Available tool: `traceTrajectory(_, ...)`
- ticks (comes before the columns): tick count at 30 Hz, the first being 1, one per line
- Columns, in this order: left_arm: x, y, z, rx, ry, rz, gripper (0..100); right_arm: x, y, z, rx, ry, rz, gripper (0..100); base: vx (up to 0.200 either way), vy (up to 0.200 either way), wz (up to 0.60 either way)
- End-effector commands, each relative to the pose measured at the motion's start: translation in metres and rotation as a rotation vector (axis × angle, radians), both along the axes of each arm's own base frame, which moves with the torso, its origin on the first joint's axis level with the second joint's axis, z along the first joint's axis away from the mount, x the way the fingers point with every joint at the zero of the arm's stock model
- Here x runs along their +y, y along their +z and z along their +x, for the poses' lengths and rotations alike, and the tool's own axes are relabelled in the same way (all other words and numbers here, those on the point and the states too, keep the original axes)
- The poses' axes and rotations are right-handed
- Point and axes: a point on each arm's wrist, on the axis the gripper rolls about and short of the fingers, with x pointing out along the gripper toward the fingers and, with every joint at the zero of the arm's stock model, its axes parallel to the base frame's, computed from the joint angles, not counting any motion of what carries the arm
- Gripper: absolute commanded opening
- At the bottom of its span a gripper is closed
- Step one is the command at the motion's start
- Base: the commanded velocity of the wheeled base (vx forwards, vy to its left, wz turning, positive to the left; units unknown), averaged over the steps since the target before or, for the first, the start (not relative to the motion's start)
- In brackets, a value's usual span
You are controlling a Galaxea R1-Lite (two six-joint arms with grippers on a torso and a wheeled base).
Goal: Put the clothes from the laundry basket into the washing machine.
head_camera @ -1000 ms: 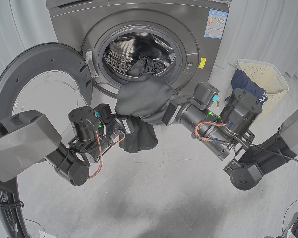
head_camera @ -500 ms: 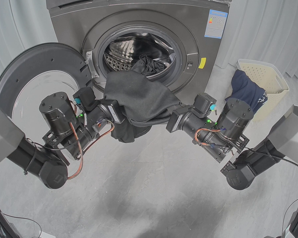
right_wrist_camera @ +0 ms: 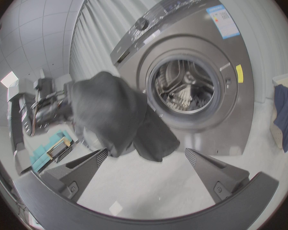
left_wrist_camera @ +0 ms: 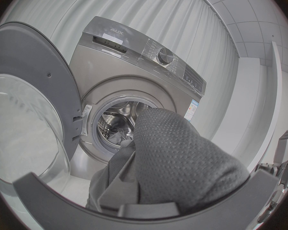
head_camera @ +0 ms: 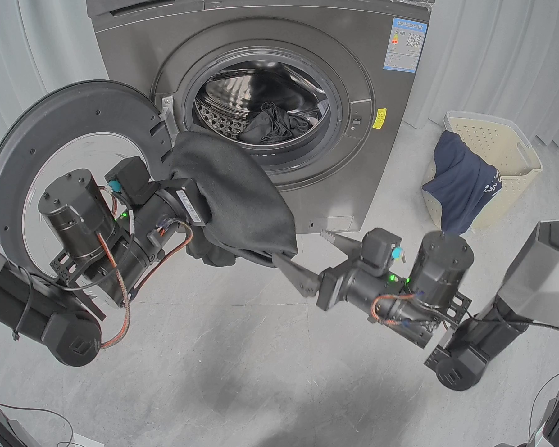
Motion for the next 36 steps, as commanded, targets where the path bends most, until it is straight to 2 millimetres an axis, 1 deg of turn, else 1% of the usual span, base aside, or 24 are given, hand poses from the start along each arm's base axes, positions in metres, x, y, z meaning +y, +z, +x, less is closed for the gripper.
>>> traceTrajectory(1, 0.009, 0.002, -0.025, 0.009, 0.000, 0.007, 0, -0.020, -0.015, -0.054, 0.082, 0.148, -0.091, 100, 0.000, 0.000, 0.00)
traceTrajectory(2, 0.009, 0.002, -0.025, 0.009, 0.000, 0.007, 0, -0.020, -0.015, -0.054, 0.082, 0.148, -0.091, 100, 0.000, 0.000, 0.00)
traceTrajectory(3, 0.013, -0.007, -0.039, 0.033, -0.020, 0.038, 0, -0.038, -0.021, -0.086, 0.133, 0.197, -0.135, 100, 0.000, 0.000, 0.00)
traceTrajectory(6, 0.015, -0.013, -0.047, 0.052, -0.024, 0.057, 0, -0.053, -0.023, -0.092, 0.142, 0.167, -0.141, 100, 0.000, 0.000, 0.00)
traceTrajectory(7, 0.015, -0.013, -0.047, 0.052, -0.024, 0.057, 0, -0.053, -0.023, -0.092, 0.142, 0.167, -0.141, 100, 0.000, 0.000, 0.00)
traceTrajectory(8, 0.015, -0.016, -0.054, 0.057, -0.039, 0.078, 0, -0.067, -0.024, -0.088, 0.159, 0.112, -0.141, 100, 0.000, 0.000, 0.00)
traceTrajectory(9, 0.015, -0.018, -0.056, 0.060, -0.039, 0.096, 0, -0.075, -0.023, -0.084, 0.161, 0.080, -0.139, 100, 0.000, 0.000, 0.00)
traceTrajectory(11, 0.015, -0.019, -0.057, 0.053, -0.037, 0.116, 0, -0.083, -0.023, -0.080, 0.169, 0.046, -0.130, 100, 0.000, 0.000, 0.00)
traceTrajectory(14, 0.016, -0.025, -0.062, 0.062, -0.052, 0.144, 0, -0.096, -0.020, -0.064, 0.154, -0.037, -0.120, 100, 0.000, 0.000, 0.00)
traceTrajectory(17, 0.019, -0.033, -0.062, 0.091, -0.047, 0.165, 0, -0.100, -0.020, -0.056, 0.155, -0.070, -0.108, 100, 0.133, 0.000, 0.00)
traceTrajectory(19, 0.019, -0.036, -0.062, 0.103, -0.048, 0.169, 0, -0.102, -0.023, -0.052, 0.165, -0.095, -0.112, 100, 0.200, 0.000, 0.00)
traceTrajectory(22, 0.018, -0.039, -0.060, 0.116, -0.049, 0.174, 0, -0.105, -0.021, -0.044, 0.154, -0.125, -0.101, 100, 0.200, 0.000, 0.00)
traceTrajectory(25, 0.017, -0.045, -0.057, 0.137, -0.044, 0.186, 0, -0.103, -0.019, -0.047, 0.145, -0.118, -0.095, 100, 0.200, 0.000, 0.00)
traceTrajectory(26, 0.016, -0.052, -0.055, 0.156, -0.043, 0.204, 0, -0.103, -0.016, -0.048, 0.136, -0.118, -0.089, 100, 0.200, 0.000, 0.00)
traceTrajectory(28, 0.015, -0.056, -0.052, 0.162, -0.044, 0.202, 0, -0.104, -0.011, -0.050, 0.119, -0.118, -0.080, 100, 0.200, 0.000, 0.00)
traceTrajectory(36, 0.013, -0.060, -0.051, 0.136, -0.045, 0.189, 0, -0.103, -0.009, -0.051, 0.116, -0.119, -0.076, 100, 0.200, 0.000, 0.00)
